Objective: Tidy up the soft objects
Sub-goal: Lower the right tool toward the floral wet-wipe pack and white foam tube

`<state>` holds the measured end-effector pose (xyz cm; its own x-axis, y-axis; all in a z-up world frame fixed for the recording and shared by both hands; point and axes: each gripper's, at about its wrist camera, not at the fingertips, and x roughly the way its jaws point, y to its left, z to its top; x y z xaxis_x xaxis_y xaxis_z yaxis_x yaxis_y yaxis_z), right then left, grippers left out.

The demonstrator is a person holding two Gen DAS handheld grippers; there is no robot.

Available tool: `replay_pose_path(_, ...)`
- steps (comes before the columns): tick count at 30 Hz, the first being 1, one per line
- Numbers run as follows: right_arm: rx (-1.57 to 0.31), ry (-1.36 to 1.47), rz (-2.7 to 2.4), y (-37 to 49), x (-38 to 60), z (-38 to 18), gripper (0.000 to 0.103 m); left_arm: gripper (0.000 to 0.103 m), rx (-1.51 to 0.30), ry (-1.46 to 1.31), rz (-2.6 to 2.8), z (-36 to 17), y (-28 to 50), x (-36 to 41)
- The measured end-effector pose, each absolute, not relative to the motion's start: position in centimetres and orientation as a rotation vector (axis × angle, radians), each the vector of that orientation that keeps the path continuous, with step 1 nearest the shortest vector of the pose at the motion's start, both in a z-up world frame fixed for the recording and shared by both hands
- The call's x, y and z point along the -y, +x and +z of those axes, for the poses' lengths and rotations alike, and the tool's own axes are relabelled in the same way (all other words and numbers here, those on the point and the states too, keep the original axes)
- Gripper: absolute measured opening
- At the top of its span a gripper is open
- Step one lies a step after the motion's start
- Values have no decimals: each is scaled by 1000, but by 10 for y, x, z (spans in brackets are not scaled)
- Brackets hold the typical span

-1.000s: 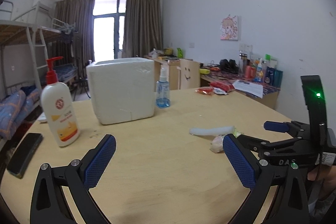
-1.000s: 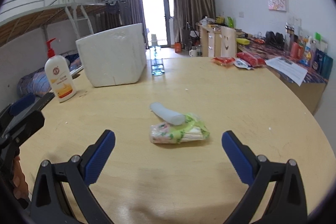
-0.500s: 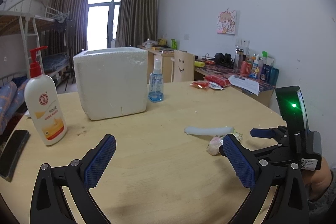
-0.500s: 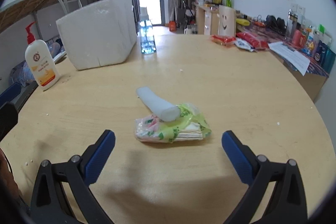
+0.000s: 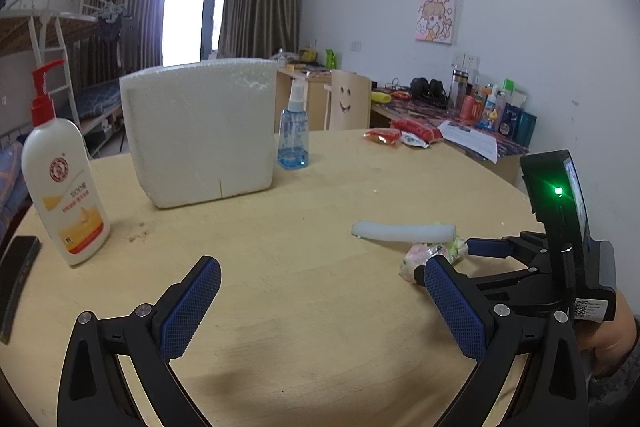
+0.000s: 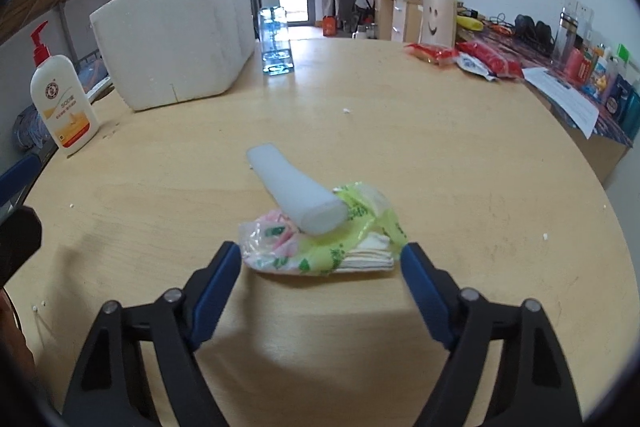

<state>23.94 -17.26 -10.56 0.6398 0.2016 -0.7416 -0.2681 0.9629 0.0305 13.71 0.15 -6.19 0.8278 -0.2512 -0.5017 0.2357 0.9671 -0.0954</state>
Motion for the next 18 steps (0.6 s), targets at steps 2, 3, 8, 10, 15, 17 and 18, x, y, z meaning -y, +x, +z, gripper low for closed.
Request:
replay_pose_path(2, -844, -81, 272, 241, 173, -107, 75, 102, -553, -36, -259, -63, 140, 1)
replay_pose_path(3, -852, -73, 279, 242, 174, -108, 72, 102, -558, -37, -261, -63, 141, 1)
replay_pose_path(8, -842, -50, 322, 238, 177, -106, 60, 102, -578, -46, -263, -64, 144, 5)
replay_pose_path(10, -830, -51, 323, 236, 179, -104, 49, 102, -582, -41, -266, -63, 145, 8)
replay_pose_path(15, -822, -26, 314, 229, 192, -104, 48, 102, -591, -24, -268, -62, 148, 16)
replay_pose_path(17, -824, -5, 283, 226, 204, -103, 48, 102, -595, -17, -269, -62, 149, 19)
replay_pose_path(18, -825, 9, 265, 227, 209, -102, 48, 102, -596, -15, -270, -61, 150, 21)
